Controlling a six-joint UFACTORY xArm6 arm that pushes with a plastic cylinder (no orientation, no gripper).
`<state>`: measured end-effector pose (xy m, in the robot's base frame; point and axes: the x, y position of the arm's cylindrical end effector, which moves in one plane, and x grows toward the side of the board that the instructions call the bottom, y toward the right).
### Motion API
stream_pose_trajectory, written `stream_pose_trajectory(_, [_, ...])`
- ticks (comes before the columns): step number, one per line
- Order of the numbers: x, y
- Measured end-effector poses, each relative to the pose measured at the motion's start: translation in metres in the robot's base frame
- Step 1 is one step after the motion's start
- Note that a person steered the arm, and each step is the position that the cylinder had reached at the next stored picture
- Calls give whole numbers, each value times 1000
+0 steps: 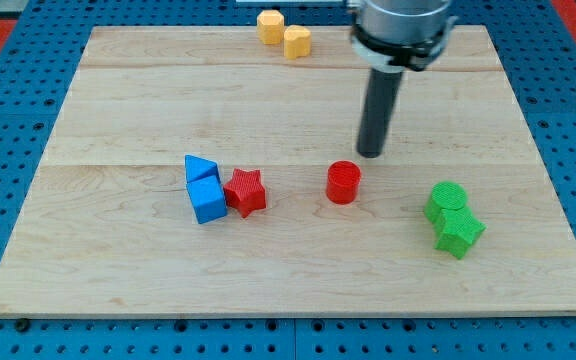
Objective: Slide the red star away from the blue cube
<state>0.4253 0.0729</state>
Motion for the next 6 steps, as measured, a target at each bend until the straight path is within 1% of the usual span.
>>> stream_pose_trajectory(2, [8, -113])
stream_pose_trajectory(3, [8, -147])
stream_pose_trajectory(4, [22, -159])
stream_pose_trajectory(5, [41, -156])
stream_pose_trajectory(6, [56, -138])
